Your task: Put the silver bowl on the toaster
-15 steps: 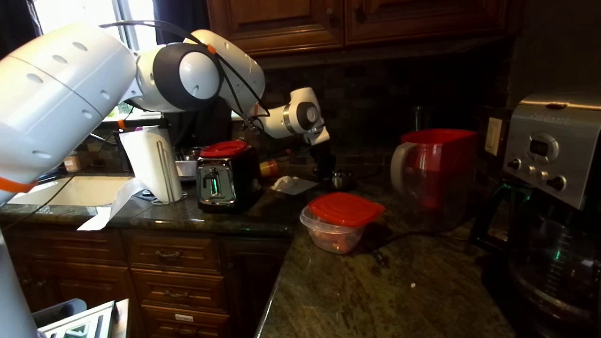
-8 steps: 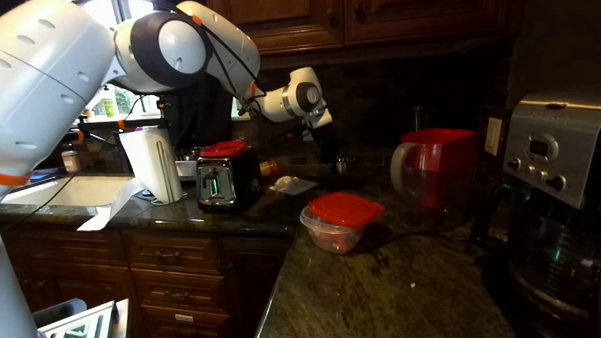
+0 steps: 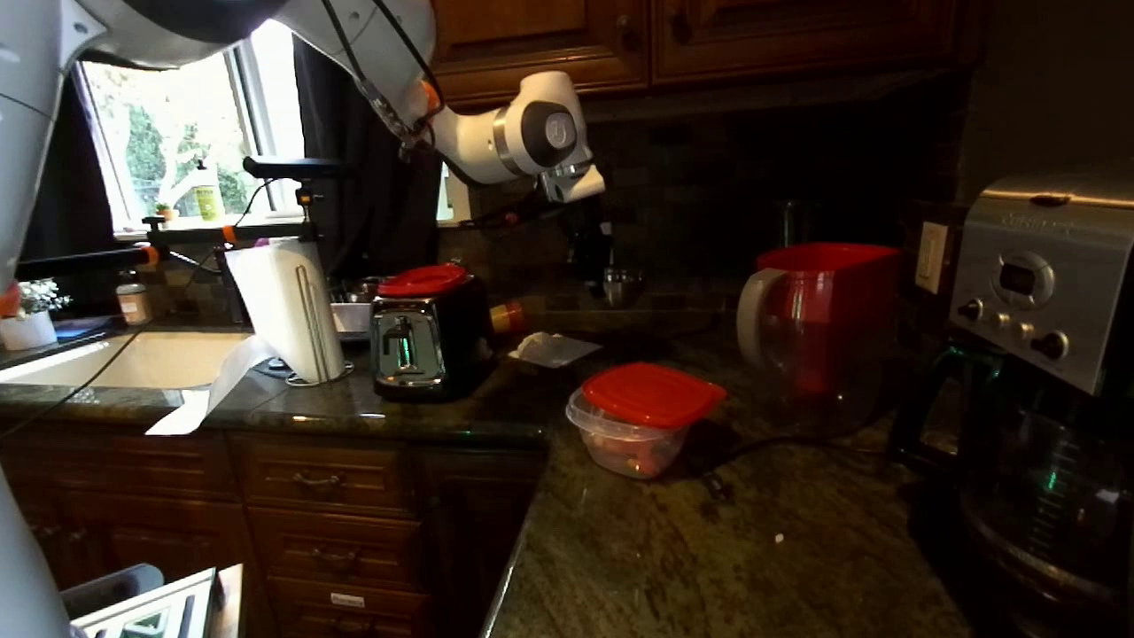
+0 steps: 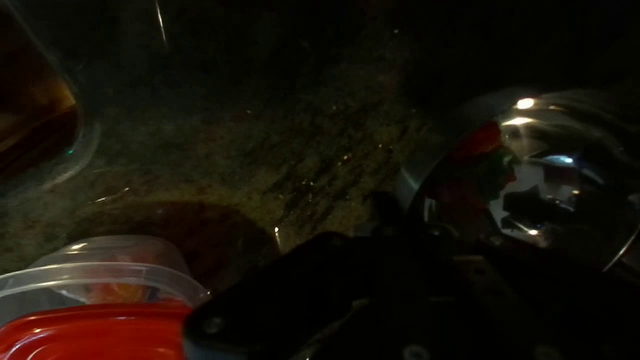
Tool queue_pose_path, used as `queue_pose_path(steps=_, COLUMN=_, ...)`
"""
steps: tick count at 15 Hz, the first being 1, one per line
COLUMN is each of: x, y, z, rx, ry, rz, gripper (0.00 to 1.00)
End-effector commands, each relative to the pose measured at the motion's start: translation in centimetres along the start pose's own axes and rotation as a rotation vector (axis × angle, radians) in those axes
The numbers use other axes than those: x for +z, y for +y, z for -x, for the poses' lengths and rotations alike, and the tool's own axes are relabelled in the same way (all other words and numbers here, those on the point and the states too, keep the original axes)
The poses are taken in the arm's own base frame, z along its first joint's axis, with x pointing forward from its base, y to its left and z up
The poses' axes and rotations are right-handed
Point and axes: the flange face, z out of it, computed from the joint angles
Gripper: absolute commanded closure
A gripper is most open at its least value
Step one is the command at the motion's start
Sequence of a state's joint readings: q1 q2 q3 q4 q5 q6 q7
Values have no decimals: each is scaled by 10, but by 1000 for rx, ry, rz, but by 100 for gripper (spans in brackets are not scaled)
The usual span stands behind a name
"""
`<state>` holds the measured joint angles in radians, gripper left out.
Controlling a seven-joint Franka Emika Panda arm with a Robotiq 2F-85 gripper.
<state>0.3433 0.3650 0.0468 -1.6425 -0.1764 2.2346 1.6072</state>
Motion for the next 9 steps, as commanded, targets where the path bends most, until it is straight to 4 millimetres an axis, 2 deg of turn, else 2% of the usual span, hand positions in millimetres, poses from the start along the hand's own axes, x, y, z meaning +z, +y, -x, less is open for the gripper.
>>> queue_pose_path(steps=1, x=-44, y=54, z=2, rx=3, ry=-32, rz=-19, gripper=99)
queue_pose_path(steps=6, x=-107, y=116, z=14, rx=-30, ry=-12, rz=-65, gripper=99)
queue_pose_path(steps=7, x=-85, y=77, z=8, rx=-15, ry=-4, rz=-30, gripper=97)
queue_pose_path(steps=9, x=-106, y=99, z=14, rx=-27, ry=3, rz=-47, gripper=97)
